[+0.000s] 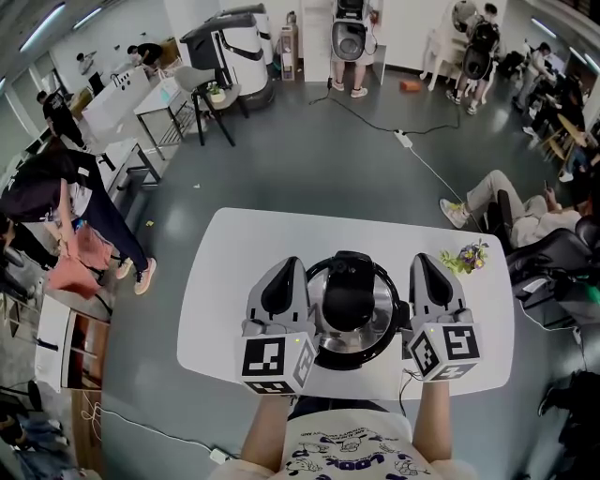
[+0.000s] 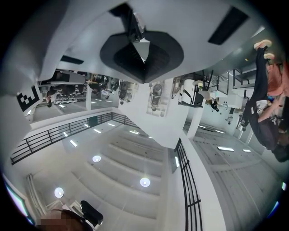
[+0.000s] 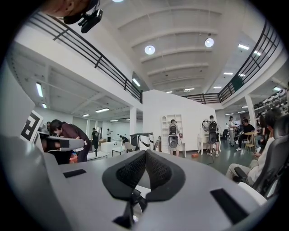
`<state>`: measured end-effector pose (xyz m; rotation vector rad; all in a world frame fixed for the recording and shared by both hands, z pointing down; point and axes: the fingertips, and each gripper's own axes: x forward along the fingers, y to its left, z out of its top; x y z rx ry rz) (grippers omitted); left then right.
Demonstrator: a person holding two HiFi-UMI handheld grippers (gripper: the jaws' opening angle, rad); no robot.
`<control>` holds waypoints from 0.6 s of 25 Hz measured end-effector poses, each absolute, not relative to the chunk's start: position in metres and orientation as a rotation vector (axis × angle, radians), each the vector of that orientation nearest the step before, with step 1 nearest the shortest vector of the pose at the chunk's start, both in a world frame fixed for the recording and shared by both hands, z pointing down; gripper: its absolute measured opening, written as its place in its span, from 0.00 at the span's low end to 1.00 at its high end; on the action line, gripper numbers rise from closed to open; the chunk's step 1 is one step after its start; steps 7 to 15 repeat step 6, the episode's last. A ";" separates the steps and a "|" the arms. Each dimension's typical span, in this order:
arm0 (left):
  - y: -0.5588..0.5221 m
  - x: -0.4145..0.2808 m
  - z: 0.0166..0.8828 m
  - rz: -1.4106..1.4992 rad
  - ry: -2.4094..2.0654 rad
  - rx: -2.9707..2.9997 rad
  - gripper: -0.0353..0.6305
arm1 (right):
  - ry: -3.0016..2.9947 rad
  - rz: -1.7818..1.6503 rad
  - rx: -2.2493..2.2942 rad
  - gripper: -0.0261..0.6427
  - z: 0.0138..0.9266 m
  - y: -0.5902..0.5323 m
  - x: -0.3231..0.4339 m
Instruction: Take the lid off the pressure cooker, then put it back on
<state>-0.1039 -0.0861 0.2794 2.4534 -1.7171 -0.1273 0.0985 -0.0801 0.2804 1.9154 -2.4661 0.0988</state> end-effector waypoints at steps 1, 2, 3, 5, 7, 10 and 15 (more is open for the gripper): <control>-0.083 -0.107 0.280 -0.127 -1.717 2.454 0.07 | -2.464 0.100 1.918 0.06 0.281 -0.077 0.096; -0.081 -0.109 0.279 -0.127 -1.718 2.453 0.07 | -2.463 0.101 1.919 0.06 0.280 -0.074 0.094; -0.079 -0.110 0.278 -0.127 -1.718 2.453 0.07 | -2.462 0.102 1.920 0.06 0.280 -0.073 0.093; -0.078 -0.110 0.276 -0.127 -1.718 2.452 0.07 | -2.461 0.103 1.921 0.06 0.278 -0.071 0.094; -0.078 -0.109 0.275 -0.127 -1.718 2.451 0.07 | -2.460 0.103 1.921 0.06 0.277 -0.071 0.095; -0.078 -0.109 0.275 -0.127 -1.718 2.451 0.07 | -2.460 0.103 1.921 0.06 0.277 -0.071 0.095; -0.078 -0.109 0.275 -0.127 -1.718 2.451 0.07 | -2.460 0.103 1.921 0.06 0.277 -0.071 0.095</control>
